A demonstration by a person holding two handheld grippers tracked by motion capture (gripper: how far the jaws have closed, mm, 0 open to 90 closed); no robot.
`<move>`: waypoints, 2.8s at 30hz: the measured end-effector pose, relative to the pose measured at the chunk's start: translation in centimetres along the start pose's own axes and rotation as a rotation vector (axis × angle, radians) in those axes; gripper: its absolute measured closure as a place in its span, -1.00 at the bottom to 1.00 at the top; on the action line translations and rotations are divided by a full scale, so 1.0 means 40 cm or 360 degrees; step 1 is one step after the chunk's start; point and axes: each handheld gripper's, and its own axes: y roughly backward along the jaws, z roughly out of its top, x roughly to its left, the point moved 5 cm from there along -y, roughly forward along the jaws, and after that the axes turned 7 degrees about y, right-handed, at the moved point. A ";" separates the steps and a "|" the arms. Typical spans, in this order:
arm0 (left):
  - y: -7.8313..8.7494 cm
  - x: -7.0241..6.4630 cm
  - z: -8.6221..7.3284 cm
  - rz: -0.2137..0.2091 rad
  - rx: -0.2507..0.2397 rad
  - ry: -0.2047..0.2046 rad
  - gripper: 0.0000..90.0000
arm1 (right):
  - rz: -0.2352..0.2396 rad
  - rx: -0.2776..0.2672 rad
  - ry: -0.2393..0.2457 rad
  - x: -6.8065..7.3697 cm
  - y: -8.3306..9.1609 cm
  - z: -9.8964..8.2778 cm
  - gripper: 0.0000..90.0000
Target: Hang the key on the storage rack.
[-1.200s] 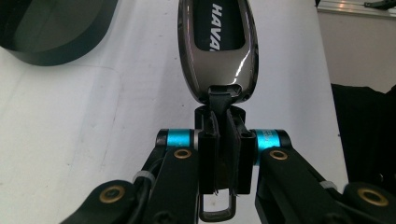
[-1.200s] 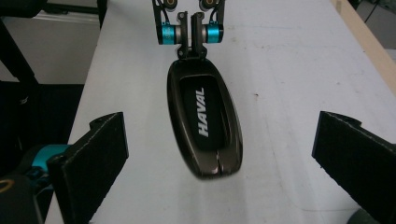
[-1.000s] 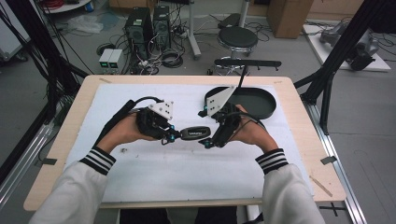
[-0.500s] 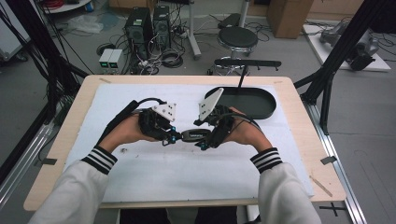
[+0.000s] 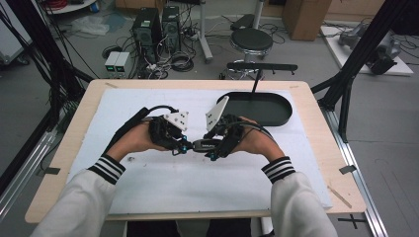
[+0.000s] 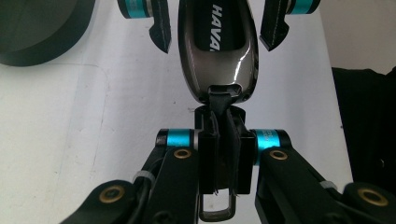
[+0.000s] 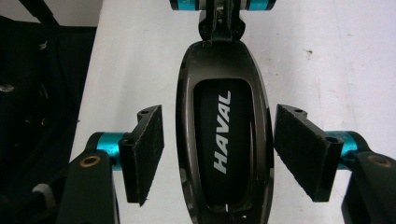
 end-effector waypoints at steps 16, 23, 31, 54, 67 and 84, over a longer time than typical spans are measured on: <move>0.003 0.000 -0.006 -0.0016 0.0009 0.0008 0.87 | 0.0023 0.0059 0.0037 0.002 -0.015 0.004 0.06; 0.006 0.006 -0.014 -0.0054 -0.0034 -0.0005 0.85 | 0.0014 0.0072 0.0029 0.004 -0.017 0.008 0.07; 0.017 0.019 -0.031 -0.0133 -0.0203 -0.0119 0.64 | -0.0009 0.0071 0.0013 0.001 -0.010 0.004 0.07; 0.125 0.059 -0.170 0.0417 -0.0758 0.0254 -0.96 | -0.0179 -0.0217 -0.0152 -0.024 0.063 -0.012 0.07; 0.165 0.003 -0.308 0.0766 -0.1077 0.0386 -0.96 | -0.0489 -0.0473 -0.0394 -0.046 0.191 -0.081 0.07; 0.141 -0.049 -0.446 0.0980 -0.1319 0.0580 -0.96 | -0.0940 -0.0684 -0.0712 -0.064 0.316 -0.196 0.07</move>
